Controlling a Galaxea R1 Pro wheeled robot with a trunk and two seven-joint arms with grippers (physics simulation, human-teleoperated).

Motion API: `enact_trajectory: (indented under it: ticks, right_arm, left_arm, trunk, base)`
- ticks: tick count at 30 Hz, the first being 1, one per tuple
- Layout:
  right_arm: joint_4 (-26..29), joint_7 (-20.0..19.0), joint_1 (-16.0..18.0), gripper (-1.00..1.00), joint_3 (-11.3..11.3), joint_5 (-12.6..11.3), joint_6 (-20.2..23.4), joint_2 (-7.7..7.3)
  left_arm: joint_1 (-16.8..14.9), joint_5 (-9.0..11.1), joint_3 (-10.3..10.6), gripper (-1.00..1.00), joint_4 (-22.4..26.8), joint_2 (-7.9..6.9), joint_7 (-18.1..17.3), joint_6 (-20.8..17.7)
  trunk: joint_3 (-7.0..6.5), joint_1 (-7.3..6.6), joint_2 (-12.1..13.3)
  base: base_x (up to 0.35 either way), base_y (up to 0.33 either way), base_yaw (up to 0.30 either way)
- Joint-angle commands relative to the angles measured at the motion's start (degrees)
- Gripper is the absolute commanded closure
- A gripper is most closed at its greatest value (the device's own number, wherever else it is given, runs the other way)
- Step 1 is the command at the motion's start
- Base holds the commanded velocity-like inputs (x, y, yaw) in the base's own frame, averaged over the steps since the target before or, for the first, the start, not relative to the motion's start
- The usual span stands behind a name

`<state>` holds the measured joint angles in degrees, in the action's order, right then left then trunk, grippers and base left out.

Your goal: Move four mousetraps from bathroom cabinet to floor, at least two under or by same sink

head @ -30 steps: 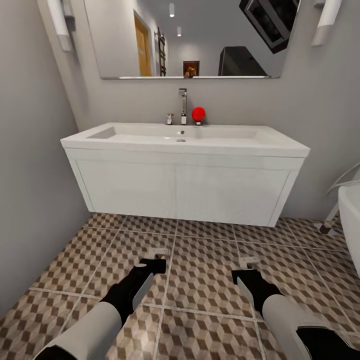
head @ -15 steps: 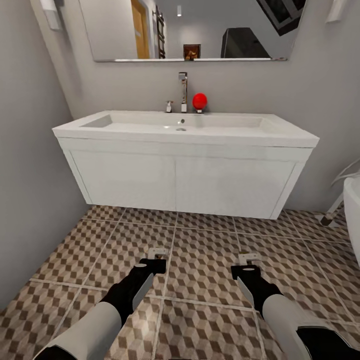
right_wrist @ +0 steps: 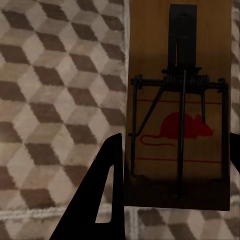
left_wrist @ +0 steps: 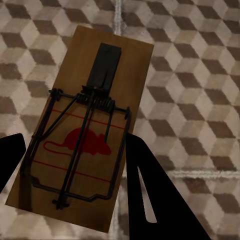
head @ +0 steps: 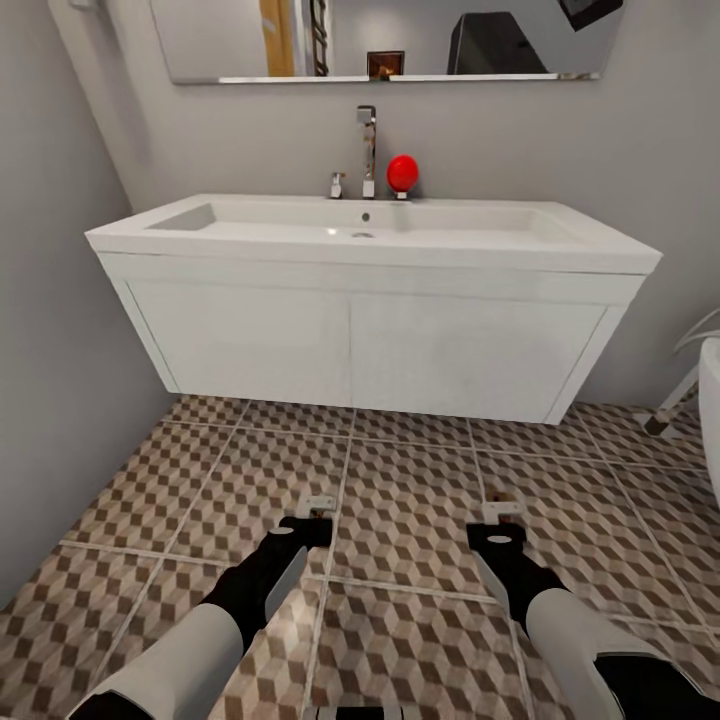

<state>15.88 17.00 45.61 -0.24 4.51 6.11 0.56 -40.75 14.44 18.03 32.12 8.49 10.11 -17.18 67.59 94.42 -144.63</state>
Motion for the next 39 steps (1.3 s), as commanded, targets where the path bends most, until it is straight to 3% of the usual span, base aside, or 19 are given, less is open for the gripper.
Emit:
enact_trajectory:
  ticks: [1,9,18,30,39]
  right_arm:
    - [0.1,0.2,0.0,1.0,0.0,0.5,0.5,0.03]
    - [0.7,-0.3,0.0,1.0,0.7,1.0,0.4,0.17]
    - [0.8,-0.5,0.0,1.0,0.3,0.7,0.8,0.22]
    - [0.8,-0.4,0.0,1.0,0.0,0.5,1.1,0.23]
    - [0.8,-0.3,0.0,1.0,0.0,0.5,0.9,0.23]
  left_arm:
    - [0.0,0.6,0.4,1.0,0.1,-0.05,0.5,-0.2]
    - [0.0,0.6,0.4,1.0,0.6,-0.09,0.5,0.5]
    - [0.1,0.6,0.4,1.0,0.3,-0.14,0.3,5.0]
    - [0.1,0.7,0.4,1.0,0.3,-0.12,0.2,5.1]
    - [0.1,0.7,0.4,1.0,0.2,-0.13,0.2,5.1]
  trunk:
    - [0.27,0.01,0.0]
    - [2.05,0.22,-0.1]
    - [2.05,0.22,-0.1]
    - [2.05,0.22,-0.1]
    - [2.05,0.22,-0.1]
  base:
    - [0.0,0.0,0.0]
    - [0.0,0.0,0.0]
    - [0.0,0.0,-0.014]
    - [0.0,0.0,-0.233]
    - [0.0,0.0,-0.059]
